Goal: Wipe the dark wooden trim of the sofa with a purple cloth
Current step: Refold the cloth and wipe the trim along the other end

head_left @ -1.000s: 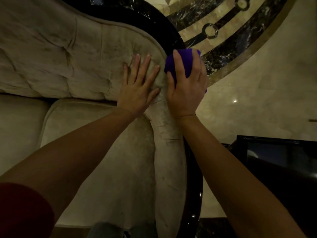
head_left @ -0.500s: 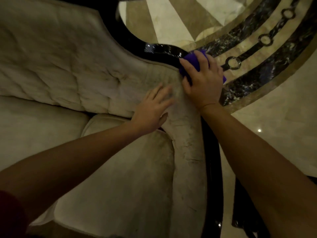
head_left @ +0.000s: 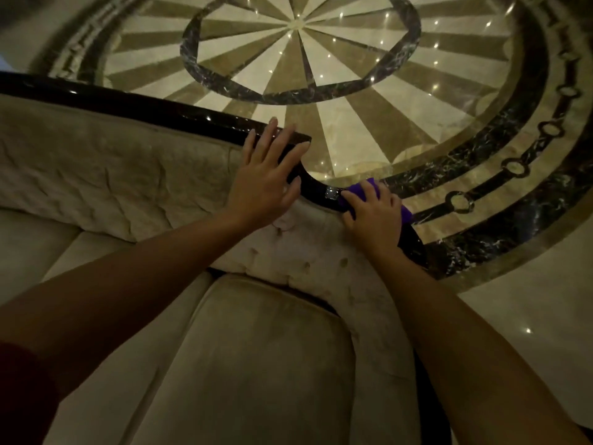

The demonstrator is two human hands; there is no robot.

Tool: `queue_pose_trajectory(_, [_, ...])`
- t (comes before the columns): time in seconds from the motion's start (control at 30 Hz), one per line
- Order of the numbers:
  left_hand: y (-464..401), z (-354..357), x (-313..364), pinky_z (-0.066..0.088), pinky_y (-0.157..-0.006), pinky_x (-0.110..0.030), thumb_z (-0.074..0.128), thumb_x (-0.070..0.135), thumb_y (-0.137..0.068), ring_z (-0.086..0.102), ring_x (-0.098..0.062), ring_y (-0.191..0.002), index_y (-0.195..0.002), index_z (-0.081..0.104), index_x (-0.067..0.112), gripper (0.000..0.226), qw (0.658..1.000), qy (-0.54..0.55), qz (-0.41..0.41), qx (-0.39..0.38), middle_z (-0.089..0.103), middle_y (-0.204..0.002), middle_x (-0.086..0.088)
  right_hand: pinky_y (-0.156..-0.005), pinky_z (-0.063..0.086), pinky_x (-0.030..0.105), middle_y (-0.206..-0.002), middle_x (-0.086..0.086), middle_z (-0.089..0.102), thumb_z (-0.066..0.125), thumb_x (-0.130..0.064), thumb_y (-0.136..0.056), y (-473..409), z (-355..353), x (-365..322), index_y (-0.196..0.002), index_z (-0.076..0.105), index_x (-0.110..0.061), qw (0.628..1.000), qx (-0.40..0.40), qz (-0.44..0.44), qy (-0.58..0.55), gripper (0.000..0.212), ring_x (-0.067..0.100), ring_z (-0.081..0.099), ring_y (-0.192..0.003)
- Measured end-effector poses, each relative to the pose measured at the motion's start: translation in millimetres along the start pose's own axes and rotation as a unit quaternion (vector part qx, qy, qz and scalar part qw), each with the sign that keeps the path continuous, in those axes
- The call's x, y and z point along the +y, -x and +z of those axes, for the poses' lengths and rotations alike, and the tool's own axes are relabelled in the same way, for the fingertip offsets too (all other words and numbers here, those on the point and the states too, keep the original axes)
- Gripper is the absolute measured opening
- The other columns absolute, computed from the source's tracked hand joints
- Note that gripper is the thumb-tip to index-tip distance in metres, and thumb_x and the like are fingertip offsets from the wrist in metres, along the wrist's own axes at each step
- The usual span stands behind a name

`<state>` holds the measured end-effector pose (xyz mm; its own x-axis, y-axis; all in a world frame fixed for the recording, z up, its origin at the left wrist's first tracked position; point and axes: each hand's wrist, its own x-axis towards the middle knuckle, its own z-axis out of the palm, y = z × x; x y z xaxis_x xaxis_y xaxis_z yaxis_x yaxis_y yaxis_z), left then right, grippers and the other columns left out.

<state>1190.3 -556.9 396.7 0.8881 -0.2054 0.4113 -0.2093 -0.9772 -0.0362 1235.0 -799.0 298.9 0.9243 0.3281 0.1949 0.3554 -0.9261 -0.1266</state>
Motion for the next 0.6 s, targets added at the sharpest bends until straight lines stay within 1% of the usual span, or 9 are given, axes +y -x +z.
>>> queue_pose_trajectory(0.07, [-6.8,7.1,-28.0,0.011,-0.125,-0.068,0.048,0.051,-0.101,0.007,-0.038,-0.161,-0.164,0.021,0.028,0.072,0.997,-0.063,-0.006,-0.039,0.011,-0.174,-0.014,-0.112,0.035,0.055,-0.152,0.008,0.053,0.059,-0.046,-0.095,-6.8,2.7,-6.6,-0.137,0.062,-0.031,1.0,0.006,-0.009,-0.001,0.045,0.037,0.04,-0.144])
queue_pose_trajectory(0.13, [-9.6,17.6,-45.7,0.009,-0.122,-0.073,0.046,0.056,-0.099,0.006,-0.041,-0.16,-0.166,0.01,0.03,0.08,0.993,-0.101,0.003,-0.054,0.008,-0.174,-0.017,-0.112,0.034,0.054,-0.15,0.008,0.055,0.053,-0.046,-0.094,-8.7,7.2,-13.5,-0.137,0.062,-0.029,1.0,0.024,-0.005,-0.005,0.046,0.037,0.042,-0.142])
queue_pose_trajectory(0.23, [-14.2,32.7,-48.6,0.01,-0.119,-0.077,0.049,0.058,-0.096,0.012,-0.045,-0.158,-0.166,0.014,0.026,0.084,0.993,-0.117,0.008,-0.027,0.017,-0.171,-0.023,-0.114,0.03,0.054,-0.15,0.008,0.055,0.049,-0.047,-0.094,-10.9,14.3,-25.9,-0.139,0.061,-0.029,0.998,0.049,0.017,-0.017,0.05,0.037,0.043,-0.141])
queue_pose_trajectory(0.33, [-16.3,48.6,-51.0,0.01,-0.116,-0.081,0.053,0.057,-0.093,0.02,-0.048,-0.155,-0.164,0.019,0.022,0.086,0.992,-0.125,0.001,0.006,0.027,-0.165,-0.027,-0.115,0.032,0.055,-0.149,0.007,0.056,0.048,-0.045,-0.095,-16.8,22.1,-38.1,-0.143,0.058,-0.027,0.998,0.065,0.004,-0.022,0.052,0.037,0.044,-0.141])
queue_pose_trajectory(0.43, [-19.0,53.4,-60.0,0.013,-0.115,-0.082,0.052,0.058,-0.091,0.019,-0.045,-0.151,-0.164,0.017,0.021,0.089,0.99,-0.135,0.023,0.018,0.021,-0.161,-0.024,-0.113,0.034,0.054,-0.145,0.008,0.06,0.05,-0.042,-0.095,-26.5,30.4,-51.1,-0.145,0.058,-0.024,0.996,0.081,-0.023,-0.032,0.053,0.038,0.049,-0.138])
queue_pose_trajectory(0.5, [-18.4,53.6,-61.8,0.016,-0.115,-0.081,0.052,0.058,-0.09,0.019,-0.043,-0.15,-0.162,0.019,0.02,0.088,0.99,-0.133,0.034,0.028,0.018,-0.159,-0.02,-0.111,0.035,0.052,-0.141,0.008,0.063,0.052,-0.038,-0.093,-29.2,34.6,-62.1,-0.143,0.06,-0.022,0.992,0.11,-0.015,-0.055,0.053,0.037,0.053,-0.134])
queue_pose_trajectory(0.6, [-23.1,56.7,-66.5,0.018,-0.116,-0.078,0.052,0.057,-0.09,0.019,-0.04,-0.147,-0.159,0.021,0.019,0.085,0.989,-0.135,0.046,0.03,0.017,-0.157,-0.018,-0.109,0.036,0.05,-0.137,0.009,0.065,0.05,-0.035,-0.093,-37.1,39.3,-74.9,-0.139,0.062,-0.018,0.983,0.152,-0.006,-0.106,0.05,0.037,0.055,-0.131])
